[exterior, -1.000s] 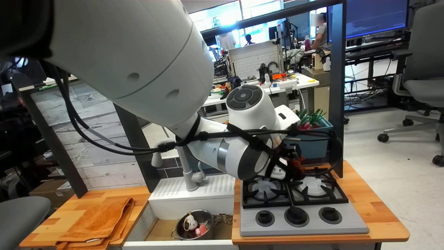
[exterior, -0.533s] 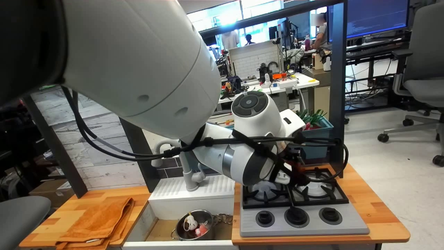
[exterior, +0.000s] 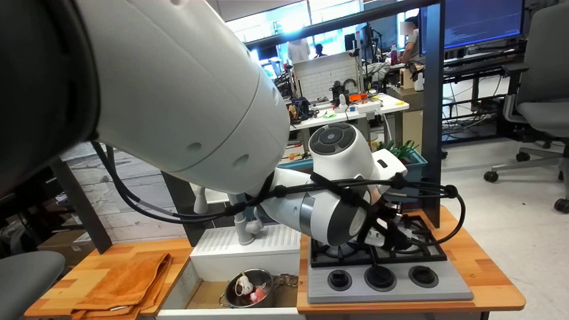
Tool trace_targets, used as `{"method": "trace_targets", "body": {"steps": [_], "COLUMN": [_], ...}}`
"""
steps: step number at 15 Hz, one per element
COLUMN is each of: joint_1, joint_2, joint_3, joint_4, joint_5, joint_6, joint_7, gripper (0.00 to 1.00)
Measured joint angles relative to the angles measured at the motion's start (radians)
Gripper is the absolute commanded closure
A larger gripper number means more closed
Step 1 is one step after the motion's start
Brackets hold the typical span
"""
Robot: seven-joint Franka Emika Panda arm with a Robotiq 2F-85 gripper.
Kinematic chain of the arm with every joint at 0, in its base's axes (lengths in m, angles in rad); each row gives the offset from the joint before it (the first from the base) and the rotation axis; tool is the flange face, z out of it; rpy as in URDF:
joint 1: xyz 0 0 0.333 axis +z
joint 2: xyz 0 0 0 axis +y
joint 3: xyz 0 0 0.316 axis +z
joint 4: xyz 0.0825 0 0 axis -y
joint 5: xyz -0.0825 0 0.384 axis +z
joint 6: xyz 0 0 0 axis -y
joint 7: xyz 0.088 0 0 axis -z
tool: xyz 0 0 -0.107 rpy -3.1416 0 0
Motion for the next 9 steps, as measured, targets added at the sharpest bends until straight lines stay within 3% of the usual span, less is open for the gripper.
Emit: {"method": "trace_targets", "body": {"steps": [4,9], "joint_1": [0.008,0.004], "joint_2": [0.003,-0.003], "joint_3": [-0.003,0.008], "joint_4": [0.011,-0.002], "joint_5": [0.002,-0.007], "joint_6": [-0.015,-0.014], "joint_7": [0.001,-0.021], "gripper": [0.98,0.97]}}
